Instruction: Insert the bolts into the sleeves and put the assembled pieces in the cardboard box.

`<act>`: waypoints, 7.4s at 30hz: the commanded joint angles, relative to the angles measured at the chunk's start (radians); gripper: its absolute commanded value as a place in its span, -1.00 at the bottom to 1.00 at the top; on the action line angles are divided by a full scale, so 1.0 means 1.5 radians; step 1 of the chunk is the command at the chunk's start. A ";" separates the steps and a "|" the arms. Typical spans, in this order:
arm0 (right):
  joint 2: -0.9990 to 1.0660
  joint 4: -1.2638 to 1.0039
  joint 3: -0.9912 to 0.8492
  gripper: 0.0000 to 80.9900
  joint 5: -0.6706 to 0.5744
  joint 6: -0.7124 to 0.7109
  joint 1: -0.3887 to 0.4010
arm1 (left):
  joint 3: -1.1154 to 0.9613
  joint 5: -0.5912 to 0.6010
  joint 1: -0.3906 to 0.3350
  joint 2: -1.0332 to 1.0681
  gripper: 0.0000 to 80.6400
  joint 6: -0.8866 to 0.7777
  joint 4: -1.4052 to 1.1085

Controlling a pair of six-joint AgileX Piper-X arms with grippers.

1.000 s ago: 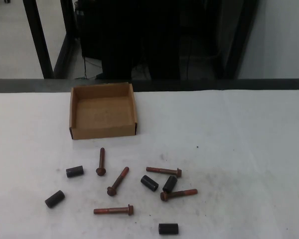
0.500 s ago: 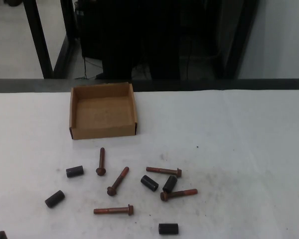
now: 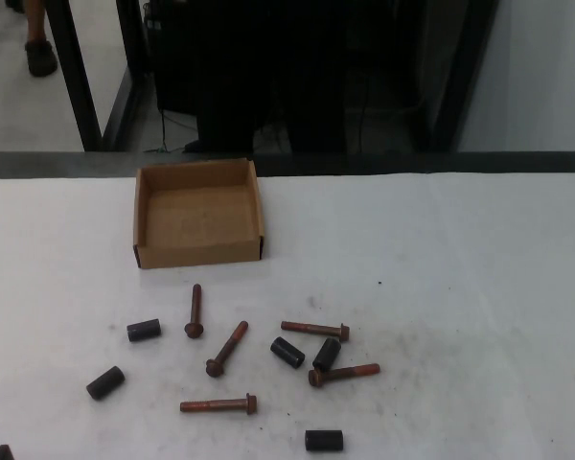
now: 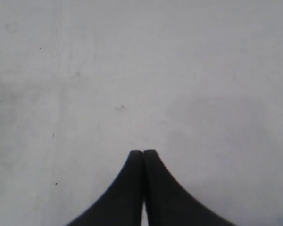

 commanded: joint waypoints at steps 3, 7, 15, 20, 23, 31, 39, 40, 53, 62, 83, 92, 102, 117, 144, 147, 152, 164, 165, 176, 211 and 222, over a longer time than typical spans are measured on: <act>-0.002 -0.002 -0.007 -0.99 -0.001 -0.002 -0.003 | -0.007 0.001 0.002 0.001 -0.98 0.000 -0.002; -0.002 -0.002 -0.007 -0.99 -0.001 -0.002 -0.003 | -0.007 0.001 0.002 0.001 -0.98 0.000 -0.002; -0.002 -0.011 -0.007 -0.99 -0.001 -0.002 -0.003 | -0.007 0.001 0.002 0.001 -0.98 0.000 -0.002; -0.002 -0.011 -0.007 -0.99 -0.001 0.011 -0.003 | -0.007 0.001 0.002 0.001 -0.98 0.000 -0.002; -0.002 -0.016 -0.007 -0.99 -0.021 0.076 -0.003 | -0.007 0.001 0.002 0.001 -0.98 0.000 -0.007; -0.002 -0.224 -0.007 -0.99 -0.269 0.102 -0.003 | -0.007 0.153 0.002 0.001 -0.98 -0.032 -0.145; -0.002 -0.222 -0.060 -0.99 -0.344 0.102 -0.003 | -0.007 0.191 0.002 0.001 -0.98 -0.063 -0.266; -0.002 -0.208 -0.072 -0.99 -0.365 0.102 -0.003 | -0.007 0.197 0.002 0.001 -0.98 -0.069 -0.255; 0.139 -0.037 -0.260 -0.99 -0.516 0.058 -0.003 | -0.103 0.213 0.002 0.020 -0.98 -0.077 0.003; 0.355 0.014 -0.405 -0.99 -0.679 0.057 0.015 | -0.223 0.222 0.002 0.220 -0.98 0.010 0.066; 0.527 0.242 -0.550 -0.99 -0.648 -0.137 0.084 | -0.651 0.147 -0.062 0.932 -0.98 0.337 0.447; 0.527 0.242 -0.550 -0.99 -0.648 -0.182 0.084 | -0.695 0.143 -0.069 0.993 0.07 0.377 0.424; 0.548 0.240 -0.550 -0.99 -0.606 -0.179 0.084 | -0.695 0.107 -0.069 1.072 0.26 0.387 0.394; 0.637 0.160 -0.553 -0.99 -0.609 -0.120 0.084 | -0.695 0.107 -0.069 1.150 0.16 0.422 0.356; 0.691 0.159 -0.553 -0.99 -0.586 -0.217 0.131 | -0.691 0.217 -0.068 1.191 -0.98 0.322 0.412; 0.691 0.223 -0.553 -0.99 -0.545 -0.294 0.142 | -0.691 0.265 -0.068 1.175 -0.98 0.311 0.412; 0.691 0.289 -0.553 -0.99 -0.501 -0.399 0.147 | -0.691 0.298 -0.068 1.139 -0.98 0.311 0.433; 0.823 0.433 -0.657 -0.99 -0.361 -0.528 0.251 | -0.678 0.407 -0.068 1.066 -0.98 0.362 0.534; 0.843 0.458 -0.678 -0.99 -0.348 -0.550 0.264 | -0.674 0.423 -0.068 1.055 -0.98 0.360 0.528; 0.952 0.495 -0.775 -0.99 -0.229 -0.631 0.352 | -0.668 0.433 -0.068 0.885 -0.98 0.351 0.518; 1.031 0.254 -0.796 -0.15 -0.114 -0.591 0.360 | -0.668 0.474 -0.068 0.806 -0.98 0.346 0.523; 1.065 0.233 -0.796 -0.15 -0.119 -0.591 0.345 | -0.668 0.475 -0.068 0.806 -0.98 0.345 0.523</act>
